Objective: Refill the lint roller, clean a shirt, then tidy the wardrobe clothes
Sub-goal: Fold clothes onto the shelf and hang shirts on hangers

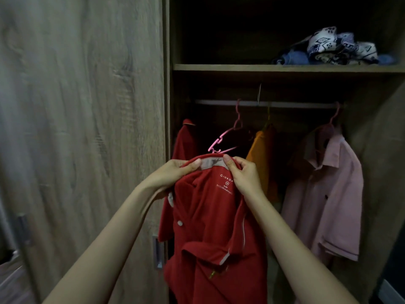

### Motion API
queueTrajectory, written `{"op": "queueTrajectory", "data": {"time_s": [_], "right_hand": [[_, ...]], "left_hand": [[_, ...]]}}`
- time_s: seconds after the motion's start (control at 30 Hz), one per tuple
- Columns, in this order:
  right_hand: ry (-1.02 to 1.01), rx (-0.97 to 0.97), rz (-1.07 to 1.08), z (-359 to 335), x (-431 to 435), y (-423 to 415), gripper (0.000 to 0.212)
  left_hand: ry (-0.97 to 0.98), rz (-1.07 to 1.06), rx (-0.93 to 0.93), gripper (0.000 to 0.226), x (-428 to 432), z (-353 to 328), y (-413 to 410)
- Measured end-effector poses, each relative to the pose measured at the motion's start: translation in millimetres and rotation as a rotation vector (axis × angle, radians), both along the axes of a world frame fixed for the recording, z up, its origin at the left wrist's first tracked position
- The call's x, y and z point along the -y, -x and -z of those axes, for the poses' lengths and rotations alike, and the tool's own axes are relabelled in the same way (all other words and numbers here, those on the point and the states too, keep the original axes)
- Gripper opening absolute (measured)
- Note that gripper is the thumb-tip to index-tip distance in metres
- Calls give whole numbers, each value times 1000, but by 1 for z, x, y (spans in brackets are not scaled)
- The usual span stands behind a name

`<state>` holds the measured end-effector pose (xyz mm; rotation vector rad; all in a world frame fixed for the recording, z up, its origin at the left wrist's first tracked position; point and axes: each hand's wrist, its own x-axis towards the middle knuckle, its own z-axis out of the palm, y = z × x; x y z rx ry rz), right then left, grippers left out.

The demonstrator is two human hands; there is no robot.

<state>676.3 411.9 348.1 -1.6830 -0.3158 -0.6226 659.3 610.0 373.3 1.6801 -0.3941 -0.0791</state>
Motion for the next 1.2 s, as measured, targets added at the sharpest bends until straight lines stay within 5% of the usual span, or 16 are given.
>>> {"op": "queueTrajectory", "data": {"time_s": [0.2, 0.4, 0.7, 0.87, 1.0, 1.2], "right_hand": [[-111, -108, 34, -19, -16, -72, 38], [-323, -274, 187, -46, -24, -155, 75], [-512, -316, 118, -50, -40, -206, 7], [-520, -221, 53, -65, -36, -199, 24], [-532, -191, -32, -72, -30, -173, 7], [-534, -171, -114, -29, -22, -82, 32]], "left_hand": [[123, -127, 90, 30, 13, -16, -22], [87, -164, 113, 38, 5, -24, -36], [-23, -174, 163, 41, -27, -30, -37], [-101, -177, 204, 42, -41, -34, -38], [-143, -184, 232, 40, -43, -35, -37], [-270, -214, 314, 35, -43, -28, -38]]}}
